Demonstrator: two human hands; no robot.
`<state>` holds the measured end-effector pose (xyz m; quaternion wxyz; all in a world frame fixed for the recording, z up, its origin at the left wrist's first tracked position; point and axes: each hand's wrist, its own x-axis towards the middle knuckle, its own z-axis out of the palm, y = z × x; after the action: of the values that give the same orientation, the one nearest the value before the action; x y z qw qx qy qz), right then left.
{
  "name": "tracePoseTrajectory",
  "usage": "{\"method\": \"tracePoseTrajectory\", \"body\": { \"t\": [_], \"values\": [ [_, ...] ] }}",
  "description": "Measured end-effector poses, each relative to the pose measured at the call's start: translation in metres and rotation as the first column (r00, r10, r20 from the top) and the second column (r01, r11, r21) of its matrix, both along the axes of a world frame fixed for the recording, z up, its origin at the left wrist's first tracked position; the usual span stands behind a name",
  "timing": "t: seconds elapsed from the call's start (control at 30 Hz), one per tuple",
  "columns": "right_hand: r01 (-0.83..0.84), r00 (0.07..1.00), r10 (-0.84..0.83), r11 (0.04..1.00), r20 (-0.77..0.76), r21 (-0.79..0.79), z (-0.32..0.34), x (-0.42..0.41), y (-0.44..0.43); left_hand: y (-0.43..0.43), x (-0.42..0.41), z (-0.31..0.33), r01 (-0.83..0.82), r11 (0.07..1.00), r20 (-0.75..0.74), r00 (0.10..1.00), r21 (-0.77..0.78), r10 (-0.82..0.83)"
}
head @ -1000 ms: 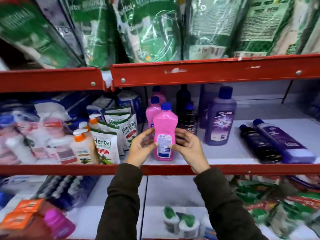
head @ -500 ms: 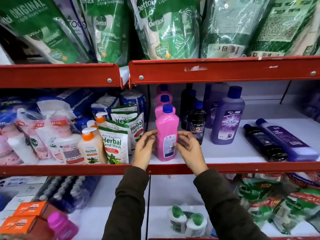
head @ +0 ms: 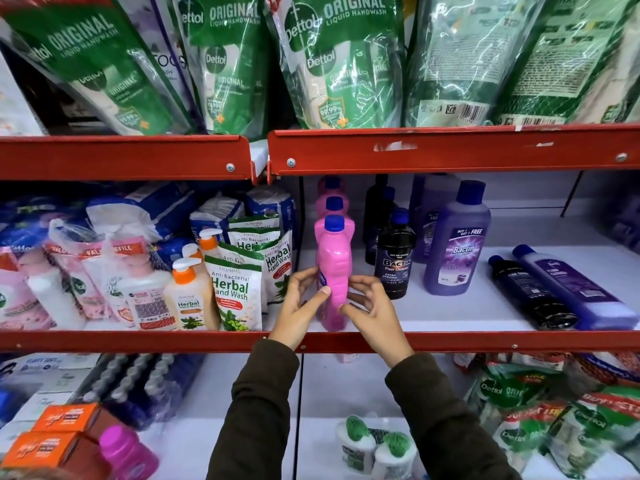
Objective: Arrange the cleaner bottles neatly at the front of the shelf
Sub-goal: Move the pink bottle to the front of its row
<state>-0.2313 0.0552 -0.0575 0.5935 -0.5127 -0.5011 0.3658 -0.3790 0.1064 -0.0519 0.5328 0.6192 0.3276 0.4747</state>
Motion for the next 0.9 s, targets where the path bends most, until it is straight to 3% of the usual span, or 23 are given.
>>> {"method": "tracePoseTrajectory", "body": {
  "t": [0.27,0.73,0.9],
  "values": [
    [0.045,0.981,-0.051,0.998,0.186,0.034,0.000,0.007,0.002,0.003,-0.005,-0.007,-0.175,0.984,0.076,0.981,-0.033,0.177],
    [0.091,0.984,-0.097,0.995,0.151,0.046,-0.007,0.003,0.002,0.001,0.001,-0.006,-0.290,0.956,-0.051,0.955,0.041,0.292],
    [0.117,0.979,-0.128,0.990,0.160,0.076,0.003,0.030,-0.016,-0.026,0.023,0.000,-0.545,0.829,0.038,0.838,0.126,0.544]
  ]
}}
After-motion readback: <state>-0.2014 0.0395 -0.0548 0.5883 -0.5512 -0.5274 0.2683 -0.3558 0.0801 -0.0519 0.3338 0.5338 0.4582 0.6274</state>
